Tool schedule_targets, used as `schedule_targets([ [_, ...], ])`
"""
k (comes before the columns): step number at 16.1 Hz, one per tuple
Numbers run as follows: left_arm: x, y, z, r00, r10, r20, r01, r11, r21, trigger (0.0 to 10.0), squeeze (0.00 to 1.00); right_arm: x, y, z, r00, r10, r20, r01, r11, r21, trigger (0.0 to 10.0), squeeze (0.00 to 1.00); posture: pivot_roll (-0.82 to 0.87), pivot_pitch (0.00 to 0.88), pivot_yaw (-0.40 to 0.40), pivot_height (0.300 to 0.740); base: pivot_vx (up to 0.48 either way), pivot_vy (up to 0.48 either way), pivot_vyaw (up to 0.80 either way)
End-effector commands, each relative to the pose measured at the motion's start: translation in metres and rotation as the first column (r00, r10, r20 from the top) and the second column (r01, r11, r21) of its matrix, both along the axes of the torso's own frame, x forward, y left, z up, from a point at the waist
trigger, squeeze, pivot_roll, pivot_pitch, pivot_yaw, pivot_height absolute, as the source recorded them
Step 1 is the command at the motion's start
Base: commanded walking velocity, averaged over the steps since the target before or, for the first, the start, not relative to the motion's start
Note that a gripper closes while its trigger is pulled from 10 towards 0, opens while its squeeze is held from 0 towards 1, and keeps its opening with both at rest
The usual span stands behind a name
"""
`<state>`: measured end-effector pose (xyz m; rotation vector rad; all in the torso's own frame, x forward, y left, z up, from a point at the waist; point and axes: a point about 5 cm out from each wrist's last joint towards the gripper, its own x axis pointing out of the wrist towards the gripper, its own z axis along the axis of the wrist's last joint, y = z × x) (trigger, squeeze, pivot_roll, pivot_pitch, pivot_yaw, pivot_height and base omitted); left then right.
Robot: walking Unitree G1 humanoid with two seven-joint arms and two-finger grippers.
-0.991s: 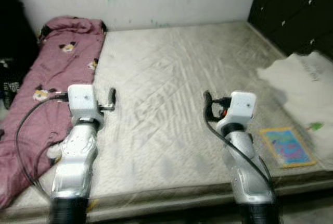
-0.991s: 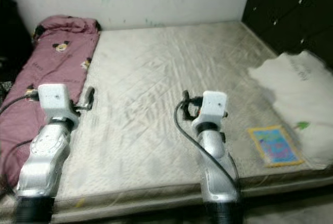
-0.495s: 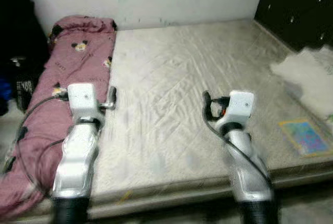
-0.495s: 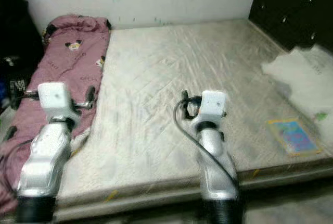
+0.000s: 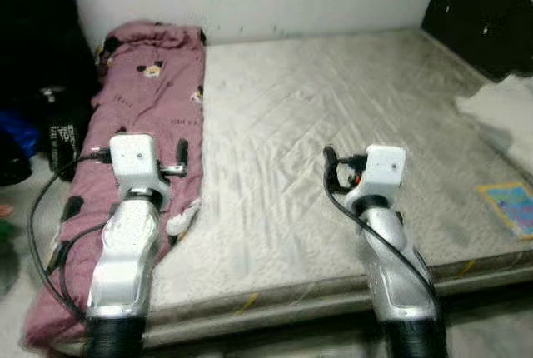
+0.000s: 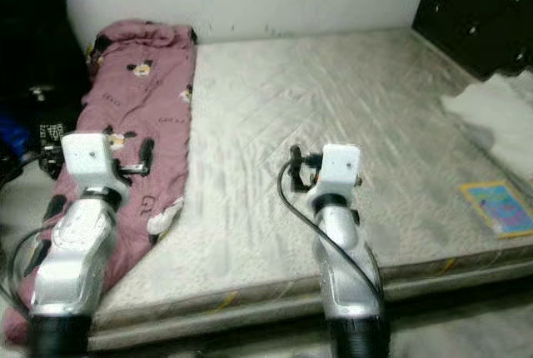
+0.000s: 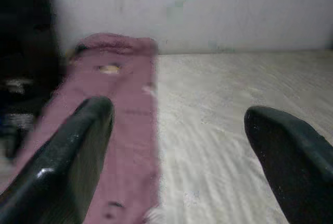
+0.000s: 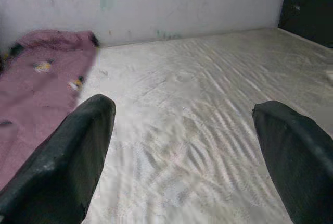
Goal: Clean up the room
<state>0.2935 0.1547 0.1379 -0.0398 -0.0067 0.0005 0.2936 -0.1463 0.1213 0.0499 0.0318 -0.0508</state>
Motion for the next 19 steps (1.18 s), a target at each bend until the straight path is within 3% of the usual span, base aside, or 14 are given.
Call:
schedule_targets([
  [1, 0.0, 0.007, 0.003, 1.0, 0.02, 0.007, -0.02, 1.0, 0.008, 10.0, 0.0, 0.001, 0.002, 0.003, 1.0, -0.005, 0.003, 0.005, 1.0, 0.014, 10.0, 0.0, 0.01, 0.0, 0.026, 0.74, 0.0, 0.48, 0.0],
  [14, 0.002, 0.006, 0.003, 1.0, 0.013, 0.002, -0.013, 1.0, 0.009, 10.0, 0.0, 0.003, 0.001, 0.003, 1.0, -0.022, -0.005, 0.022, 1.0, 0.012, 10.0, 0.0, 0.01, 0.0, 0.028, 0.74, 0.0, 0.48, 0.0],
  [19, 0.01, 0.01, 0.005, 1.0, 0.024, 0.002, -0.024, 1.0, 0.019, 10.0, 0.0, 0.012, 0.003, 0.002, 1.0, -0.03, 0.0, 0.03, 0.999, 0.014, 10.0, 0.0, 0.02, 0.0, 0.043, 0.74, 0.0, 0.48, 0.0],
])
